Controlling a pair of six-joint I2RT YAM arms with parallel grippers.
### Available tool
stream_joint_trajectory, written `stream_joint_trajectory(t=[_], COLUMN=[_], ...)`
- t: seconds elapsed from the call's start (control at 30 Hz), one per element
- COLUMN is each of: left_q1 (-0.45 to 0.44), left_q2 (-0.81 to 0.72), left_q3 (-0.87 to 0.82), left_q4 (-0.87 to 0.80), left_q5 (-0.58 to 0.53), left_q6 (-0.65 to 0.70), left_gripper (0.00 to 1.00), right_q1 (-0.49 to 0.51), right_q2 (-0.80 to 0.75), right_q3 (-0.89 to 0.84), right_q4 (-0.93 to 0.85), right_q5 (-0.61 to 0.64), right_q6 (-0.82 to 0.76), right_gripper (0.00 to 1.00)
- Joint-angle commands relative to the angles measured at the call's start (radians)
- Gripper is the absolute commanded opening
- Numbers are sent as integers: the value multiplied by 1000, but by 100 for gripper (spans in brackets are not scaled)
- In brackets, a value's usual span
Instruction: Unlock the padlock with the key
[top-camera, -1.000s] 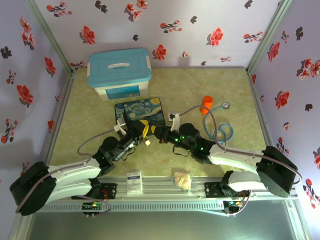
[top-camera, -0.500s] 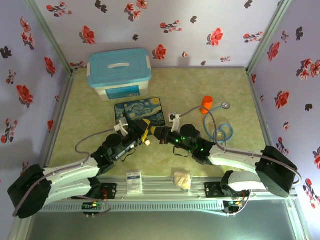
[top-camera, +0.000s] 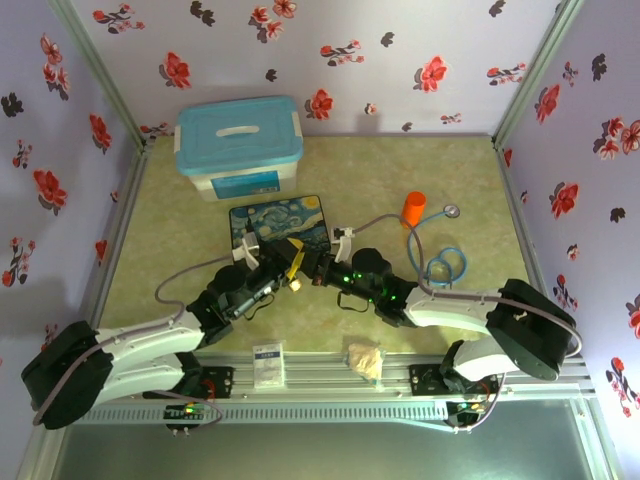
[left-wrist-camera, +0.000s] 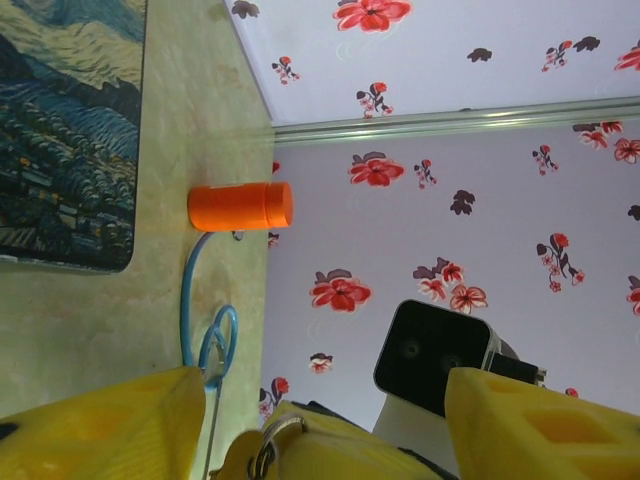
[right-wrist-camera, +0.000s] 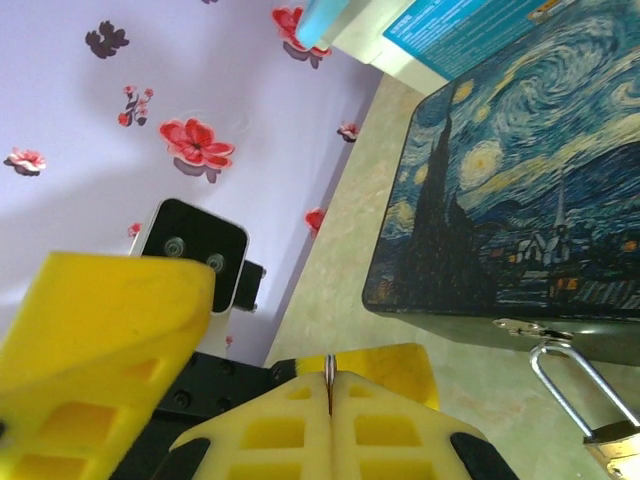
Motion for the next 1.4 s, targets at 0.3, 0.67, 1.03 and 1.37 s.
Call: stream_joint_trajectory(t=[0.3,0.67,1.03,1.37], left_q1=[3,20,34,66], left_q2=[-2,42,61,84], left_q3=[-33,-32,37,43], left_q4=[80,44,-82,-94], left_q5=[25,40,67,96], left_q6=[-3,13,122,155], left_gripper=[40,42,62,46], right_q1=[-3,-1,9,24], right_q2=[-41,-59,-20,18], right_q3=[31,16,46,86], right_q4=[-187,-160,-210,-277], right_q5=[160,116,60,42], right_q6=[99,67,43,23], right_gripper=[0,0,0,0])
